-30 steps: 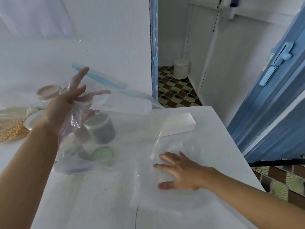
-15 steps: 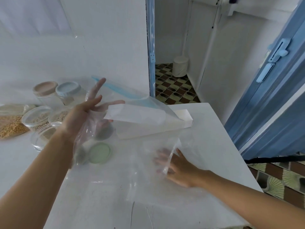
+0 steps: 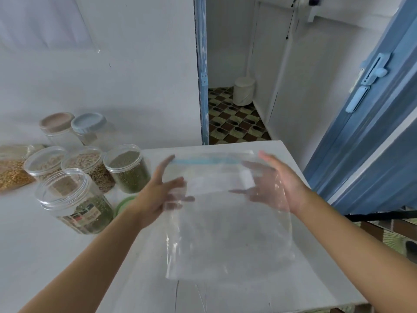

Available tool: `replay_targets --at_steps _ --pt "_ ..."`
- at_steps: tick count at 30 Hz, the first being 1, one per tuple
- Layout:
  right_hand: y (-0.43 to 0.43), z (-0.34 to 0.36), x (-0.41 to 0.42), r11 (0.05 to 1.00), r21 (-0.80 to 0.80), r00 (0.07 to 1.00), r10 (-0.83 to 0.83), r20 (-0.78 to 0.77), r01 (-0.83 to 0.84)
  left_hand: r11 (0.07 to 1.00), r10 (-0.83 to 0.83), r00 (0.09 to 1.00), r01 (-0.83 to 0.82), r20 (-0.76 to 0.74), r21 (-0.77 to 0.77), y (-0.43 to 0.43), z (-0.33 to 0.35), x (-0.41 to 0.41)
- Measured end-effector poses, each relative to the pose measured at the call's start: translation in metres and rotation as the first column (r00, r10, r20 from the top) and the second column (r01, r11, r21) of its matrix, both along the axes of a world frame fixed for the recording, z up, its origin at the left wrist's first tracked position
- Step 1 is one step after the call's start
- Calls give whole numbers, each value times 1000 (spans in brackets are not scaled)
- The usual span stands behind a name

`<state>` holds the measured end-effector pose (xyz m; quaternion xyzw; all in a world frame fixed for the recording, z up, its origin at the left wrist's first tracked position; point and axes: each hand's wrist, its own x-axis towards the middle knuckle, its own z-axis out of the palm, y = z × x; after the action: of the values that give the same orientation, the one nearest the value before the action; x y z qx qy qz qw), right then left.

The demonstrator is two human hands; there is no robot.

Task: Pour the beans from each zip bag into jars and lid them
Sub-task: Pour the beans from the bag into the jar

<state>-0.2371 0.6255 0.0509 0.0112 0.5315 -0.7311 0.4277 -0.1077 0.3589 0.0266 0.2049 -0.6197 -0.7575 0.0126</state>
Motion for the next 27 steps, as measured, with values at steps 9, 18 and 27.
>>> replay_targets --at_steps 9,18,27 --pt "13 -61 -13 870 492 975 79 -210 36 214 -64 990 135 124 -967 -54 -45 -21" --pt "-10 -74 -26 799 530 903 -38 -427 284 -84 -162 888 421 430 -903 -51 -59 -38" --pt "-11 -80 -35 757 577 902 -36 -430 306 226 -261 954 208 146 -952 -61 -43 -51"
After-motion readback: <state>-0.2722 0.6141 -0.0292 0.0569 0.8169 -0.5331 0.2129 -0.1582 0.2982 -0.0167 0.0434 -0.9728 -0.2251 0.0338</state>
